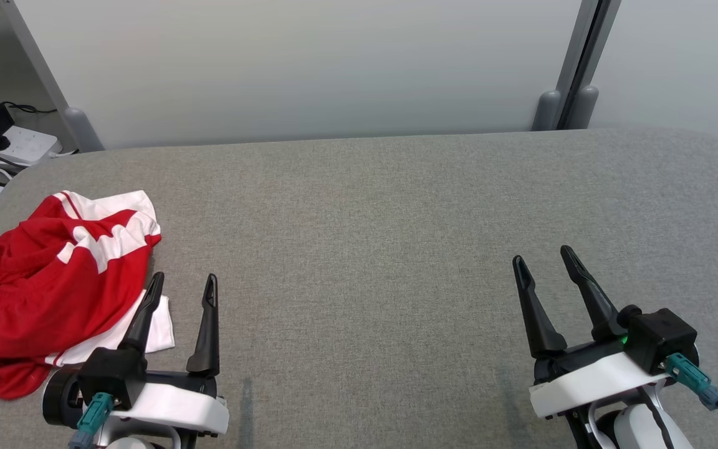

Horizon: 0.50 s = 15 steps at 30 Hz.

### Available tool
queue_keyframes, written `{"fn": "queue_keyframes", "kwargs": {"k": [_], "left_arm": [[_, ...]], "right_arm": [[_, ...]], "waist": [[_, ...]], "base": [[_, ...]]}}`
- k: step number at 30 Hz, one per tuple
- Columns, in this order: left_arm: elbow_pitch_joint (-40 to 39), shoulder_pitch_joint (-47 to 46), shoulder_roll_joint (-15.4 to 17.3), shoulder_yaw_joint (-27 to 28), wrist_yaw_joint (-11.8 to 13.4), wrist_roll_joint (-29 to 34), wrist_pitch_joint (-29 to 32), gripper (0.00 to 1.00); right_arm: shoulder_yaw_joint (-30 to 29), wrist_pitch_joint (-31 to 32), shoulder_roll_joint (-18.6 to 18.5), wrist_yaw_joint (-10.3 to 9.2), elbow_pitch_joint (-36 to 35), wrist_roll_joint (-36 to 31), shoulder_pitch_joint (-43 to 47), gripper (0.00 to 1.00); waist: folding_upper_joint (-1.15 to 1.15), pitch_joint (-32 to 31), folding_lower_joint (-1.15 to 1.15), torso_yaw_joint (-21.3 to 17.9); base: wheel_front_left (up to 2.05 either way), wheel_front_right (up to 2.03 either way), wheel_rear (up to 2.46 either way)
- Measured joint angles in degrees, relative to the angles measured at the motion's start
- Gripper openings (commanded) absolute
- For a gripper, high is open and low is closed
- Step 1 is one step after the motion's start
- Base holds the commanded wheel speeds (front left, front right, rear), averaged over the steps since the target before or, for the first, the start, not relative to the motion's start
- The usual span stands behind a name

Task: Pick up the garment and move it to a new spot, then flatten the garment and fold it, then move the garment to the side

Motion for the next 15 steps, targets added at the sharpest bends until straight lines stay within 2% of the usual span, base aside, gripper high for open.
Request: {"fn": "queue_keyframes", "kwargs": {"k": [15], "left_arm": [[1.6, 0.0, 0.0, 0.0, 0.0, -1.1, 0.0, 1.0]], "right_arm": [[-0.5, 0.0, 0.0, 0.0, 1.8, -0.1, 0.0, 1.0]], "waist": [[0.0, -0.3, 0.0, -0.2]], "base": [[0.0, 0.0, 0.0]]}}
